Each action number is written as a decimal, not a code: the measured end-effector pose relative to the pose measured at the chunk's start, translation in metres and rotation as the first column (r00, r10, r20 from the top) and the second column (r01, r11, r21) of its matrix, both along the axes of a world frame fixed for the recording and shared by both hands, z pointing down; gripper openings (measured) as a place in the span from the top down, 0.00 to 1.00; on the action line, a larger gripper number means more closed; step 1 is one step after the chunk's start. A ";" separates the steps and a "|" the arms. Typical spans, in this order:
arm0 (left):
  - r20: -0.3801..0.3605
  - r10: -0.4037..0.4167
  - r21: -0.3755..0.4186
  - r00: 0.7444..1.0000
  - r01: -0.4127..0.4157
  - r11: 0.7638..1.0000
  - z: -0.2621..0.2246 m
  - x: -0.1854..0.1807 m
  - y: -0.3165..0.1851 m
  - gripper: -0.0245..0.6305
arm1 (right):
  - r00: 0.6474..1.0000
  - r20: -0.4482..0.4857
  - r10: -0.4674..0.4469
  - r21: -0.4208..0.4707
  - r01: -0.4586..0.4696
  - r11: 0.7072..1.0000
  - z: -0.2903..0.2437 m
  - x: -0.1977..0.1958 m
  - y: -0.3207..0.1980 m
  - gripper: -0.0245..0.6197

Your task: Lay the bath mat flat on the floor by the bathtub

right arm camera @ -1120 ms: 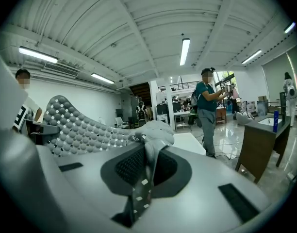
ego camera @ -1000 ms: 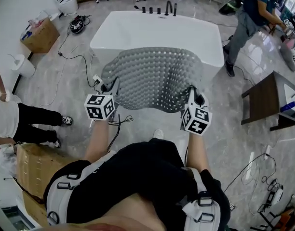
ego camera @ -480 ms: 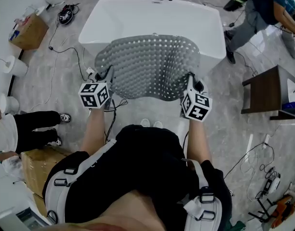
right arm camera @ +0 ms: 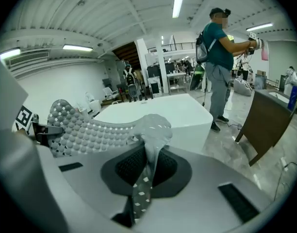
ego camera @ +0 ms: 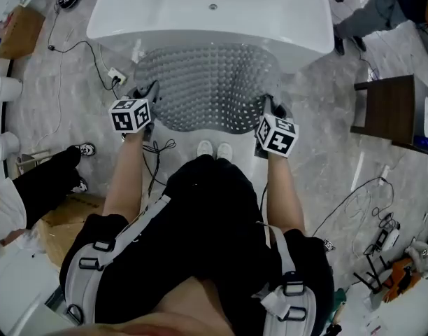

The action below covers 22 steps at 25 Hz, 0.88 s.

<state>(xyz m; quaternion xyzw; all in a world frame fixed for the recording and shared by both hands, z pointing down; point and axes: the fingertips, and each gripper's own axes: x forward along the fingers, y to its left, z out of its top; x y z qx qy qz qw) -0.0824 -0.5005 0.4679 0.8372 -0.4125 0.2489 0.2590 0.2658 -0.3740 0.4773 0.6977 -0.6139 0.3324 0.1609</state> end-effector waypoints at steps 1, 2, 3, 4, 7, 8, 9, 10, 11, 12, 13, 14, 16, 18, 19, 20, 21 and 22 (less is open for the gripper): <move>0.002 0.003 -0.030 1.000 -0.003 1.000 0.020 0.003 -0.007 0.92 | 1.000 0.006 -0.001 -0.028 0.001 1.000 0.019 0.002 -0.004 0.93; 0.004 0.005 -0.056 1.000 -0.005 0.998 0.041 0.007 -0.013 0.92 | 1.000 0.013 -0.002 -0.053 0.003 0.999 0.039 0.004 -0.008 0.93; 0.006 0.008 -0.084 1.000 -0.008 0.996 0.063 0.010 -0.017 0.92 | 1.000 0.018 -0.003 -0.077 0.004 0.997 0.059 0.006 -0.009 0.93; 0.006 0.012 -0.115 1.000 -0.012 0.993 0.087 0.013 -0.018 0.92 | 1.000 0.023 -0.002 -0.101 0.004 0.995 0.081 0.007 -0.008 0.93; 0.019 0.037 -0.186 0.999 -0.033 0.982 0.165 0.020 -0.030 0.92 | 0.999 0.042 0.003 -0.153 0.003 0.988 0.155 0.011 -0.012 0.93; 0.028 0.048 -0.201 0.998 -0.042 0.979 0.195 0.023 -0.037 0.92 | 0.999 0.052 0.006 -0.167 0.003 0.986 0.184 0.013 -0.016 0.93; 0.036 0.058 -0.215 0.998 -0.049 0.975 0.226 0.026 -0.043 0.92 | 0.998 0.065 0.009 -0.180 0.003 0.984 0.216 0.016 -0.019 0.93; 0.040 0.064 -0.228 0.997 -0.053 0.972 0.260 0.029 -0.050 0.92 | 0.997 0.079 0.011 -0.192 0.004 0.981 0.251 0.020 -0.022 0.93; 0.040 0.065 -0.244 0.997 -0.054 0.968 0.295 0.033 -0.058 0.92 | 0.996 0.094 0.013 -0.203 0.007 0.979 0.287 0.025 -0.025 0.93; 0.040 0.064 -0.260 0.997 -0.052 0.964 0.330 0.036 -0.066 0.92 | 0.994 0.110 0.014 -0.214 0.010 0.977 0.324 0.031 -0.028 0.93; 0.040 0.064 -0.273 0.997 -0.051 0.961 0.366 0.038 -0.075 0.92 | 0.992 0.128 0.017 -0.225 0.012 0.974 0.362 0.036 -0.032 0.93; 0.042 0.065 -0.283 0.997 -0.051 0.958 0.401 0.041 -0.084 0.92 | 0.989 0.147 0.020 -0.237 0.015 0.971 0.400 0.042 -0.037 0.93; 0.043 0.069 -0.304 0.997 -0.052 0.951 0.473 0.045 -0.101 0.92 | 0.984 0.176 0.022 -0.261 0.025 0.965 0.472 0.054 -0.048 0.93; 0.037 0.067 -0.339 0.997 -0.050 0.939 0.543 0.048 -0.117 0.91 | 0.979 0.203 0.024 -0.282 0.035 0.959 0.539 0.066 -0.060 0.93; 0.036 0.067 -0.360 0.997 -0.049 0.932 0.577 0.049 -0.124 0.91 | 0.976 0.215 0.026 -0.293 0.039 0.955 0.570 0.071 -0.064 0.93; 0.036 0.069 -0.381 0.997 -0.050 0.923 0.608 0.050 -0.129 0.91 | 0.974 0.225 0.027 -0.307 0.045 0.951 0.599 0.076 -0.067 0.93; 0.037 0.073 -0.402 0.997 -0.052 0.914 0.637 0.051 -0.134 0.91 | 0.973 0.230 0.027 -0.321 0.050 0.946 0.626 0.081 -0.069 0.93; 0.039 0.076 -0.419 0.996 -0.053 0.907 0.662 0.052 -0.138 0.91 | 0.972 0.232 0.028 -0.334 0.052 0.941 0.649 0.085 -0.071 0.93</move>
